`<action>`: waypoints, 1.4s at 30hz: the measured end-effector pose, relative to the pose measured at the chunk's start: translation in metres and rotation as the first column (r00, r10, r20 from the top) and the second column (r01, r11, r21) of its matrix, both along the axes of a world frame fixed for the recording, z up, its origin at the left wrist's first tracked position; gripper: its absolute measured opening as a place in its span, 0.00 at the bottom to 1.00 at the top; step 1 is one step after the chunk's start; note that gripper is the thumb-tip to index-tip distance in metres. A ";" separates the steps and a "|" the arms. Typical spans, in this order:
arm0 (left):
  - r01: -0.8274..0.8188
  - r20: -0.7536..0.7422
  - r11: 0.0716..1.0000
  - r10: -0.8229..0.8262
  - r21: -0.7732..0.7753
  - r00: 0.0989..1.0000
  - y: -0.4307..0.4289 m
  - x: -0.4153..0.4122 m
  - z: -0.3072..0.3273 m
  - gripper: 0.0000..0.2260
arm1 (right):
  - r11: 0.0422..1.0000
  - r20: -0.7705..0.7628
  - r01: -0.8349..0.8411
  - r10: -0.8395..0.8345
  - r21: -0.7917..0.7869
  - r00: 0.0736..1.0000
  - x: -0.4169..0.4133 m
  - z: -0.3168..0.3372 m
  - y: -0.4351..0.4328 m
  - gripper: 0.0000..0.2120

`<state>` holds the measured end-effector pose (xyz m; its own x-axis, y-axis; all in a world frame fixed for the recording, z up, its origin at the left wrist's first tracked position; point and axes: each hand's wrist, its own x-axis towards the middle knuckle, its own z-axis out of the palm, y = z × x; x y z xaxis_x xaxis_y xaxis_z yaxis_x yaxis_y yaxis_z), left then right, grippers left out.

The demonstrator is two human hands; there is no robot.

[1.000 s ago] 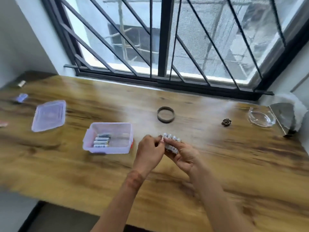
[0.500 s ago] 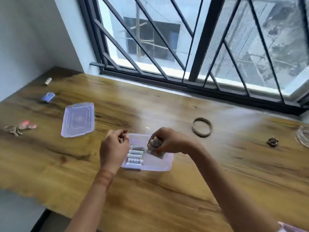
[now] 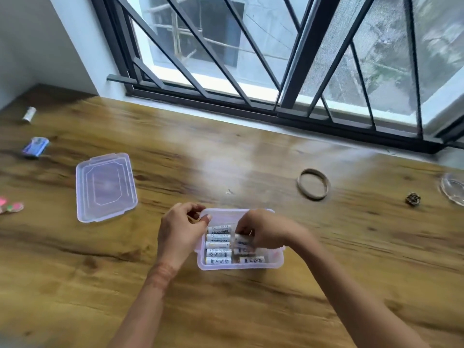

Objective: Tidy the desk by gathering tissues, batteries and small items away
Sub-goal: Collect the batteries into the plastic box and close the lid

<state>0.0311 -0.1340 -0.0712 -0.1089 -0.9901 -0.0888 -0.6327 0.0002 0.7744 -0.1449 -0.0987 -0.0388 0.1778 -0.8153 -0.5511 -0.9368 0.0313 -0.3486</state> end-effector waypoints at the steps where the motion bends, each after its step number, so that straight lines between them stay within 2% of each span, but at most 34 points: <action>1: 0.008 -0.011 1.000 -0.008 0.011 1.000 -0.001 0.001 0.000 0.09 | 0.999 0.020 0.031 -0.031 -0.008 0.999 0.000 0.000 0.000 0.15; 10: 0.068 -0.015 0.997 -0.068 0.025 0.998 -0.005 0.006 0.004 0.10 | 0.962 0.097 0.234 -0.222 -0.142 0.970 0.008 -0.003 0.004 0.19; 15: 0.051 -0.023 0.999 -0.051 0.006 0.998 -0.003 0.009 0.005 0.10 | 0.931 0.228 0.314 -0.270 -0.187 0.936 0.015 0.002 0.013 0.23; 18: 0.008 -0.023 1.000 -0.008 0.002 1.000 0.002 0.011 0.008 0.11 | 0.898 0.345 0.385 -0.299 -0.215 0.890 0.017 0.004 0.014 0.20; 24: -0.079 0.005 0.997 0.079 -0.027 0.997 0.008 0.024 0.023 0.09 | 0.865 0.515 0.409 -0.219 -0.290 0.829 0.036 0.021 0.008 0.13; 29: -0.134 -0.023 0.989 0.133 -0.070 0.991 0.001 0.051 0.032 0.09 | 0.862 0.575 0.400 -0.164 -0.312 0.802 0.062 0.025 -0.009 0.08; 37: -0.291 -0.088 0.952 0.283 -0.094 0.955 -0.052 0.117 0.043 0.08 | 0.870 0.540 0.296 -0.041 -0.394 0.840 0.124 0.035 -0.076 0.08; 42: -0.309 -0.085 0.945 0.301 -0.104 0.950 -0.107 0.177 0.039 0.07 | 0.861 0.487 0.254 -0.009 -0.440 0.873 0.184 0.038 -0.146 0.08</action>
